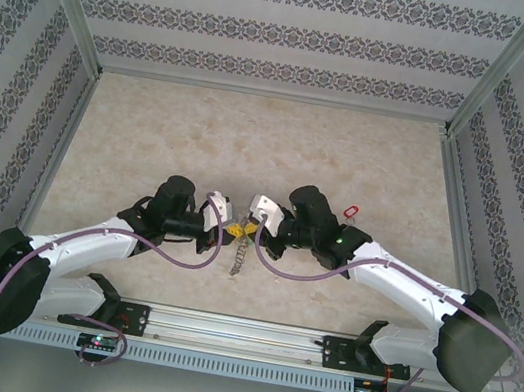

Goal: Put the keys on the keyring

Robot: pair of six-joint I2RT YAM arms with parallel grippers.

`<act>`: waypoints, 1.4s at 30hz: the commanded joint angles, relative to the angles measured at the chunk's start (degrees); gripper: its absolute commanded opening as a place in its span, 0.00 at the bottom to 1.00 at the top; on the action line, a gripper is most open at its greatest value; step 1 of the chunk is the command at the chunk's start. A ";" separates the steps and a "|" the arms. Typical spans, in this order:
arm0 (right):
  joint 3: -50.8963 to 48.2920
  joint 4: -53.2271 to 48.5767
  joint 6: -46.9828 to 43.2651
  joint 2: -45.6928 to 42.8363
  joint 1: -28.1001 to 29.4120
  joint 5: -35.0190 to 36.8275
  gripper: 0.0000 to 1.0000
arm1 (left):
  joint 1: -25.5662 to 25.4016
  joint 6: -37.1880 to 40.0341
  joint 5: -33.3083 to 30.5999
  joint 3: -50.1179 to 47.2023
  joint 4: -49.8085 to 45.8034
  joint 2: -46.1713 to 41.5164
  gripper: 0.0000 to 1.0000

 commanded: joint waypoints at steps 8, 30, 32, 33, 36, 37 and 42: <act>2.12 0.54 3.44 1.10 0.88 3.85 0.00 | 0.15 -0.34 2.29 -0.66 3.75 -0.52 0.00; 1.69 -1.48 8.36 -2.04 -0.65 5.20 0.00 | 0.16 -3.74 -3.05 -5.25 10.57 -0.36 0.02; 2.63 -2.06 8.10 -1.90 -0.28 5.18 0.00 | 0.17 -3.23 -2.98 -5.12 9.86 -0.01 0.06; 2.91 -2.31 7.83 -1.95 -0.19 5.10 0.00 | 0.15 -2.92 -2.89 -4.93 9.24 -0.09 0.06; 3.25 -2.39 7.28 -2.22 0.05 4.69 0.00 | 0.17 -2.11 -2.83 -4.44 8.14 -0.09 0.10; 3.40 -2.67 7.02 -2.32 0.14 4.46 0.00 | 0.18 -1.86 -2.72 -4.09 7.65 -0.08 0.12; 4.09 -3.68 5.95 -2.38 0.82 4.39 0.00 | 0.18 -0.96 -2.36 -2.83 6.21 -0.30 0.18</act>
